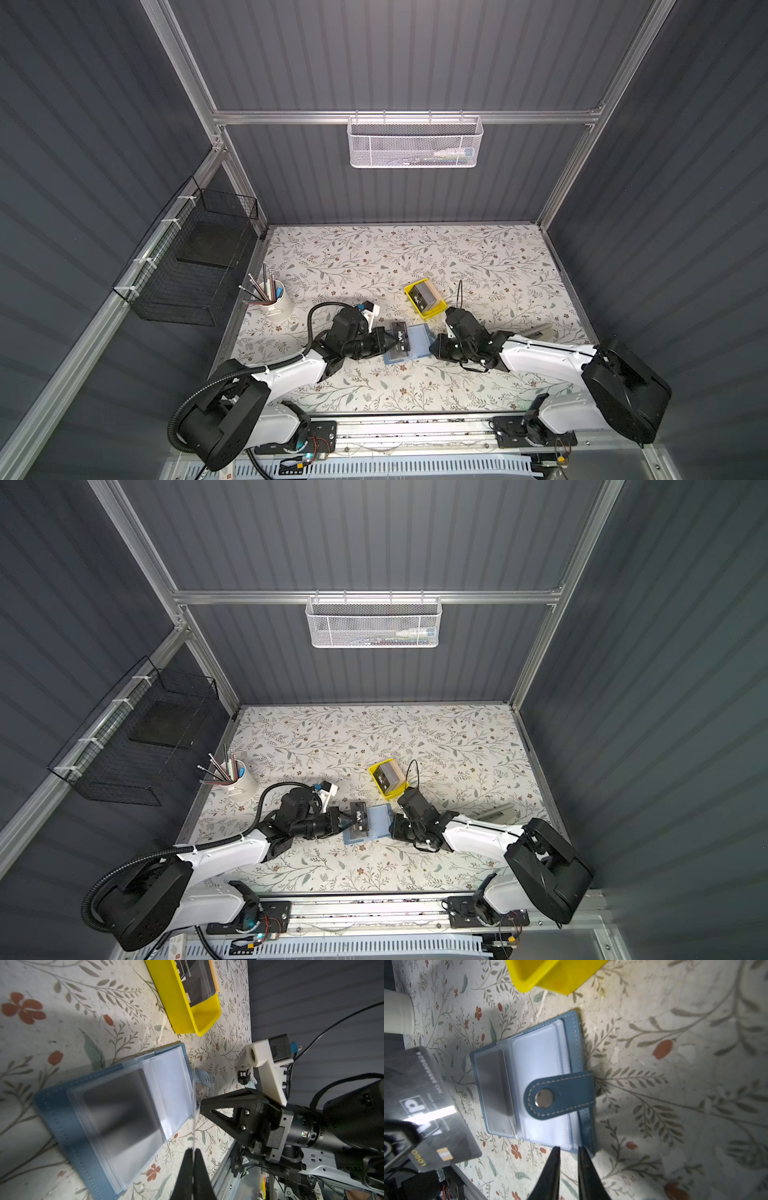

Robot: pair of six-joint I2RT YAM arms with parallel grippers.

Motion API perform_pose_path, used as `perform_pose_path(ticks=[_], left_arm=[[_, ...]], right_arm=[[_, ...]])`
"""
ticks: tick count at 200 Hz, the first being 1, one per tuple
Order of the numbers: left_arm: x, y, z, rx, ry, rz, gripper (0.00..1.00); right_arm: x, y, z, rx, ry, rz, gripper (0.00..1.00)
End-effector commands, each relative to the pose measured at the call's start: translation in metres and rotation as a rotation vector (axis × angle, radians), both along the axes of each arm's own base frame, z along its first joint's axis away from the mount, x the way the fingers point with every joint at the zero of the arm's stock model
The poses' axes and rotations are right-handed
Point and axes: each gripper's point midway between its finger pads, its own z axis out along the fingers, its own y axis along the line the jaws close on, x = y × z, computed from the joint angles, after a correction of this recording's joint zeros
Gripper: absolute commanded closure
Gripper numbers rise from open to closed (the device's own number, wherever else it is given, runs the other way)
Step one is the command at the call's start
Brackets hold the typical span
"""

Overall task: Insert credit cards into a card holder
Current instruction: Insert the credit card into the card slot.

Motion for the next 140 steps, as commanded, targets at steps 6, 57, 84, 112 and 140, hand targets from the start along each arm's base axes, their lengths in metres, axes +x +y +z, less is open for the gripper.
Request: perform_pose_path(ticks=[6, 57, 84, 112, 140], left_arm=[[-0.001, -0.004, 0.004, -0.003, 0.014, -0.038, 1.0], [0.001, -0.005, -0.001, 0.015, 0.043, -0.031, 1.0], [0.003, -0.005, -0.006, 0.006, 0.054, -0.01, 1.0], [0.005, -0.004, -0.014, 0.008, 0.08, 0.016, 1.0], [0.006, -0.002, -0.018, 0.021, 0.095, 0.039, 1.0]], right_arm=[[-0.002, -0.002, 0.005, 0.007, -0.026, 0.01, 0.8], [0.002, -0.012, 0.005, -0.035, -0.044, -0.025, 0.8], [0.005, -0.009, 0.004, -0.039, -0.042, -0.012, 0.8], [0.007, -0.005, 0.003, -0.021, -0.035, 0.002, 0.8], [0.009, -0.003, 0.0, -0.026, -0.034, 0.016, 0.8]])
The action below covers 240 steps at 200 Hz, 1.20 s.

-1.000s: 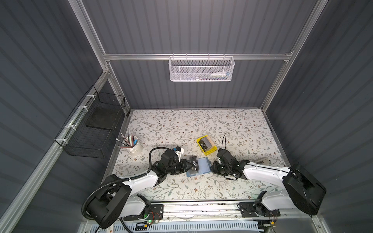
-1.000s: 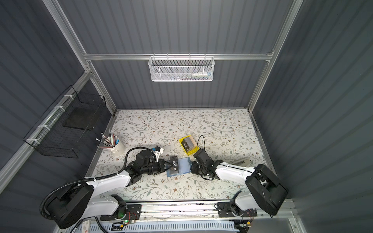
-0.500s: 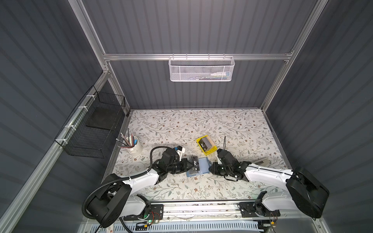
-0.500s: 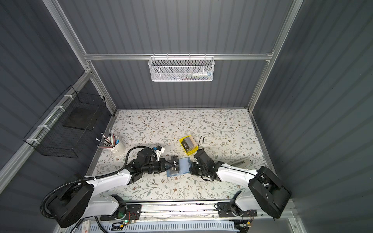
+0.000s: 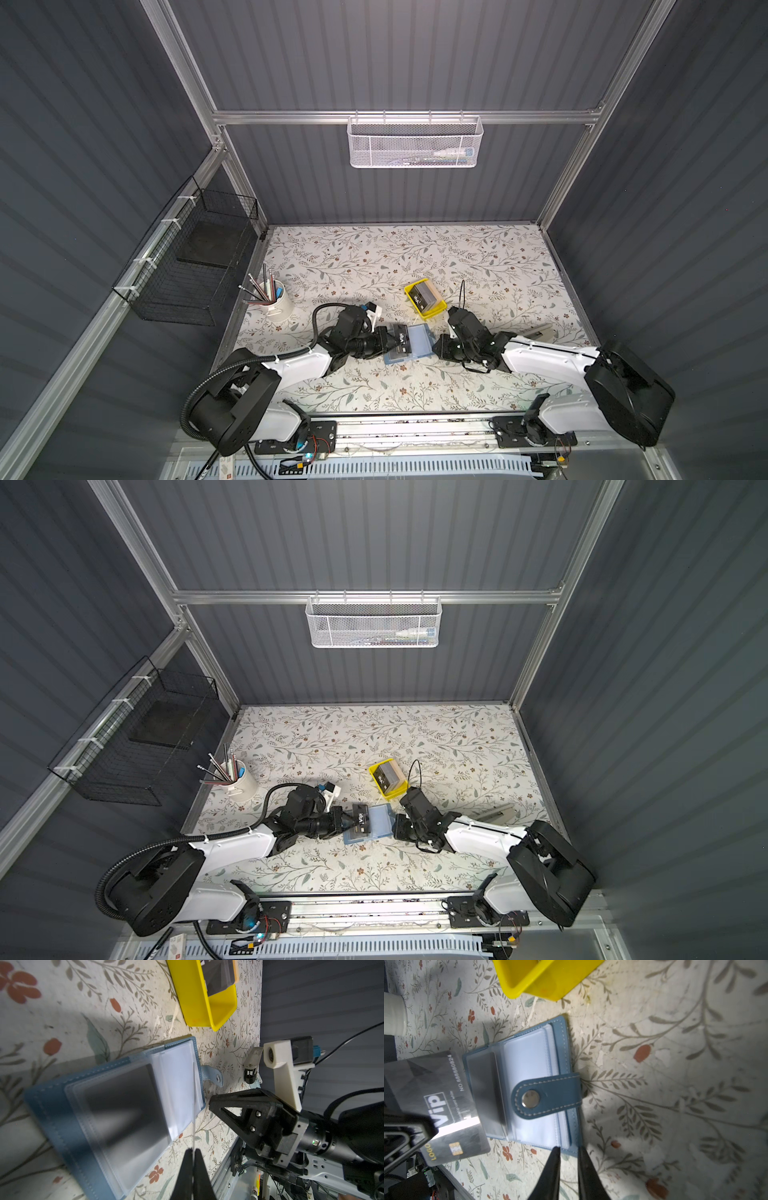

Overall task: Insert credit cards into a card holder
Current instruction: Insert the credit card into the card slot.

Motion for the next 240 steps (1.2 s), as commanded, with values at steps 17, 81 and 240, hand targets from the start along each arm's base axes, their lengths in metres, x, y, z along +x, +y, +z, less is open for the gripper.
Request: perform_pose_path(ticks=[17, 81, 240], left_arm=[[0.005, 0.001, -0.006, 0.012, 0.034, 0.031, 1.0], [0.007, 0.001, -0.015, 0.045, 0.07, 0.031, 1.0], [0.012, 0.0, -0.021, 0.056, 0.118, 0.04, 1.0]], right_arm=[[0.007, 0.007, 0.003, 0.008, -0.015, 0.029, 0.81], [0.004, 0.009, -0.003, 0.019, -0.006, 0.043, 0.81], [0.002, -0.001, -0.008, -0.011, -0.006, 0.006, 0.82]])
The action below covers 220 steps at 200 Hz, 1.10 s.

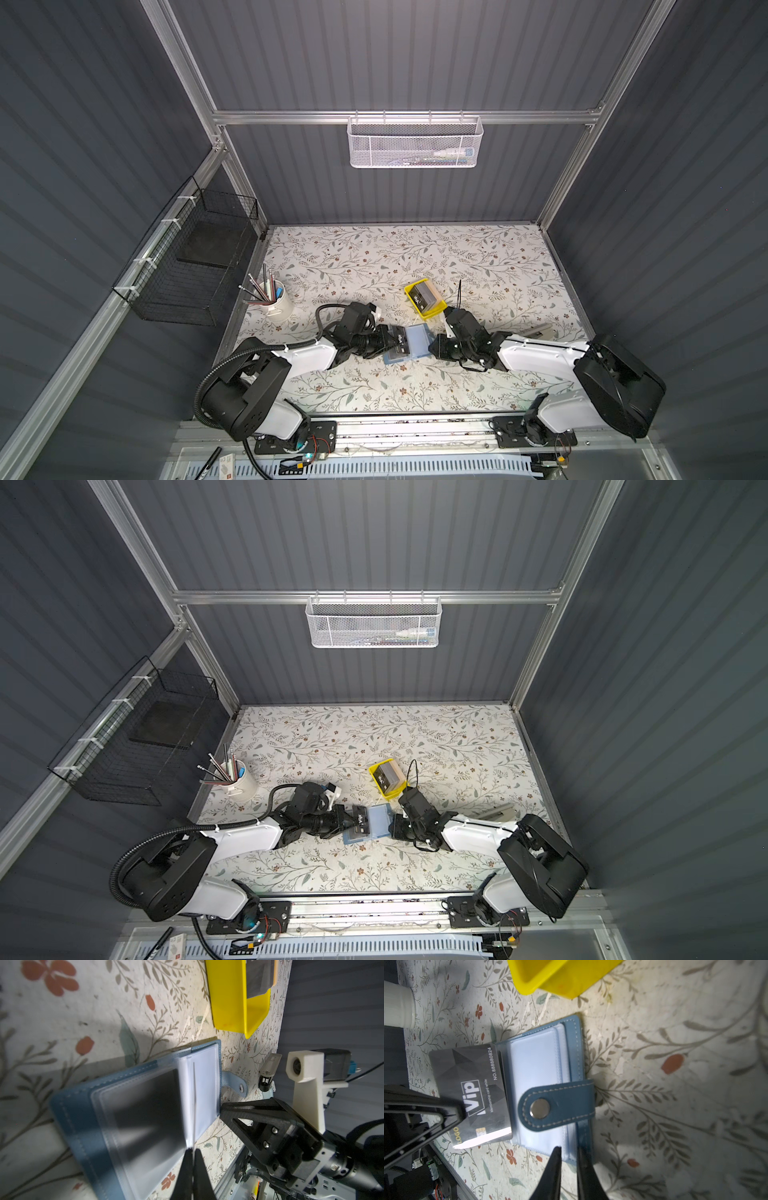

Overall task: Insert credit cards into a card holder
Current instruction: Insert the credit card into the card slot.

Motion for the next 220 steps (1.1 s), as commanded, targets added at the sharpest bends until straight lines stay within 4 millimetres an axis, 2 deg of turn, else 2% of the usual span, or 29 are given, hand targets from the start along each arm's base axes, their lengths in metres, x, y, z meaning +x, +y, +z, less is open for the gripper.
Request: perform_pose_path(ticks=[1, 35, 89, 220], left_arm=[[0.004, -0.002, 0.0, -0.016, 0.016, 0.005, 1.0], [0.003, -0.001, -0.003, -0.016, 0.027, 0.008, 1.0], [0.002, -0.002, -0.004, -0.023, 0.042, 0.008, 1.0], [-0.003, 0.0, -0.016, -0.051, 0.123, -0.012, 1.0]], right_arm=[[-0.001, -0.011, -0.005, -0.043, 0.006, -0.031, 0.82], [0.002, -0.02, -0.002, -0.08, -0.013, -0.059, 0.81], [-0.002, -0.003, -0.003, -0.021, 0.015, 0.004, 0.81], [-0.007, -0.01, -0.015, -0.065, 0.04, 0.004, 0.81]])
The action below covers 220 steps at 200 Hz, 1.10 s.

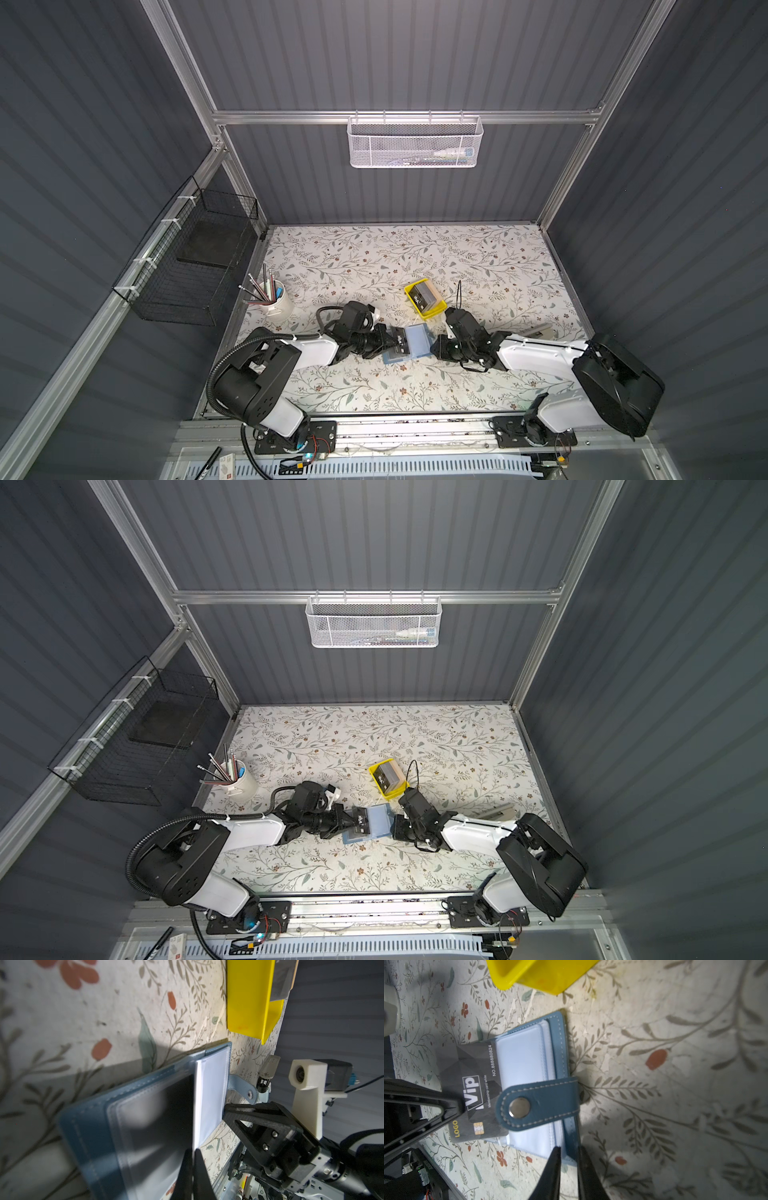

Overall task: Insert credit cards into a card holder
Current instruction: Insert the credit card into the card slot.

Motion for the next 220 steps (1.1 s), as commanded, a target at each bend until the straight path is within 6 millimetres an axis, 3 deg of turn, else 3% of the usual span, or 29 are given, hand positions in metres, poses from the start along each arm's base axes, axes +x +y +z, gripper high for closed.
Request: perform_pose_path(ticks=[1, 220], left_arm=[[-0.004, 0.0006, -0.0047, -0.009, 0.041, -0.006, 1.0], [-0.0064, -0.0045, -0.0127, -0.049, 0.079, -0.01, 0.98]], right_arm=[[-0.0049, -0.0059, -0.0095, -0.038, 0.025, 0.008, 0.81], [-0.0054, -0.0004, -0.006, -0.03, 0.01, 0.027, 0.81]])
